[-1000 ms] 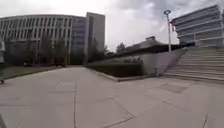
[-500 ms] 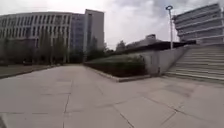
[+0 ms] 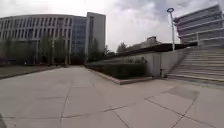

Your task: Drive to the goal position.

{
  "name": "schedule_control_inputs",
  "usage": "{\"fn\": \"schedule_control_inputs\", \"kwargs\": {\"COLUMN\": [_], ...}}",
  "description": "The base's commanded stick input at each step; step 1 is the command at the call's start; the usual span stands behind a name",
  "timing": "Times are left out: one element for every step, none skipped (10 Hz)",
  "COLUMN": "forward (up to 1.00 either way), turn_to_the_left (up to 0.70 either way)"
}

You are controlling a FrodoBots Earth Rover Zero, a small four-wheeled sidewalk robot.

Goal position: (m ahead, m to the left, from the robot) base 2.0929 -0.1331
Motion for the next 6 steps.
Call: {"fn": "schedule_control_inputs", "kwargs": {"forward": [0.70,0.70,0.70,0.70,0.70,0.70], "turn_to_the_left": [0.00,0.00,0.00,0.00,0.00,0.00]}}
